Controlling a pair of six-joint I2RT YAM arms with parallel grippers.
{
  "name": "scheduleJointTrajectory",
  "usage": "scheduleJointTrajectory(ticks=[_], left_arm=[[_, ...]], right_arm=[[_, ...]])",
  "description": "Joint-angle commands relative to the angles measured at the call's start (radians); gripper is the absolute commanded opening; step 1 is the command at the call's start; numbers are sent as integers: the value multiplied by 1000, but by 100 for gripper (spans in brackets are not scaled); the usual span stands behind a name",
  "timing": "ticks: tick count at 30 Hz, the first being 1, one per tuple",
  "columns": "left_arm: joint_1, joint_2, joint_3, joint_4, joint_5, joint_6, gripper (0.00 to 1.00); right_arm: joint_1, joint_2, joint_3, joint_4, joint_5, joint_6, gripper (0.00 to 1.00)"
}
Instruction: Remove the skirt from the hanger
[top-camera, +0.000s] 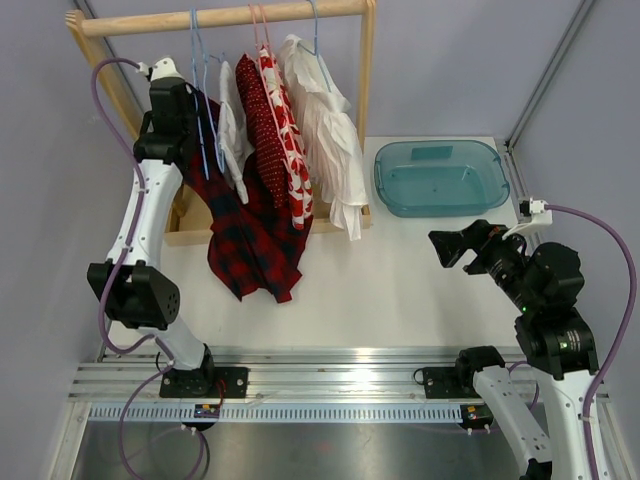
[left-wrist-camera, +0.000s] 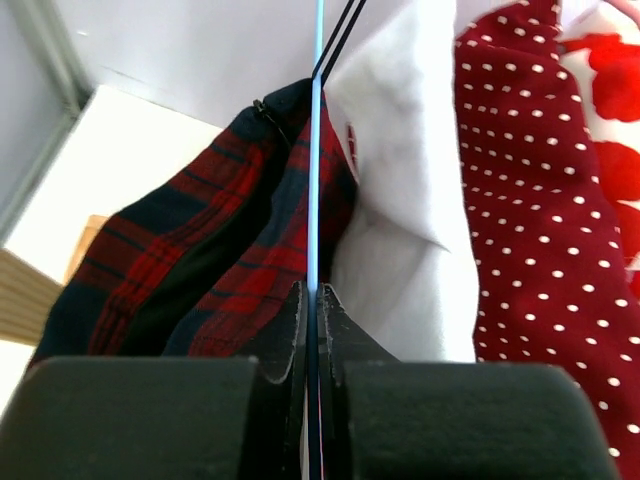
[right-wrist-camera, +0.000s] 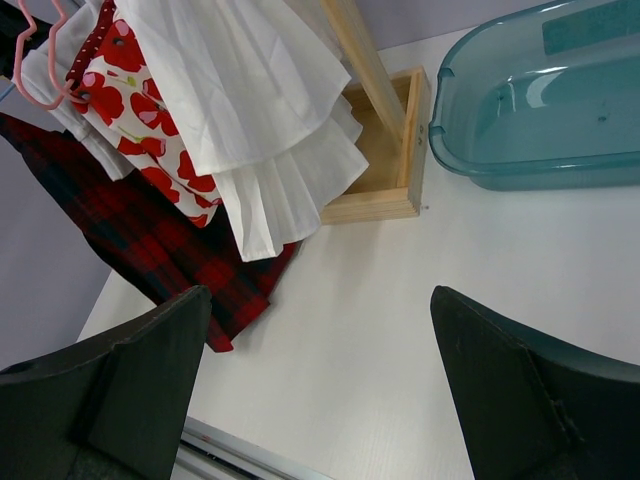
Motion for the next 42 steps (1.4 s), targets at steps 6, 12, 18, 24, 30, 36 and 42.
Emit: scheduleJointTrajectory(ticks=[6, 12, 18, 24, 30, 36, 42], left_arm=[[117, -162, -97, 18, -111, -5, 0], [210, -190, -157, 43, -18, -57, 8], [210, -203, -154, 64, 59, -45, 99], [211, -242, -96, -8, 39, -45, 99], [210, -317, -48, -52, 25, -68, 98], [181, -349, 50, -106, 58, -77, 97], [101, -311, 157, -155, 8, -44, 97]], right_arm=[[11, 21, 21, 30, -16, -4, 100], [12, 26, 29, 24, -16, -9, 100], [11, 27, 37, 18, -14, -9, 99], [11, 21, 41, 11, -19, -9, 99], [11, 7, 33, 16, -23, -4, 99], [12, -2, 26, 24, -23, -1, 100], [20, -11, 24, 21, -16, -4, 100]])
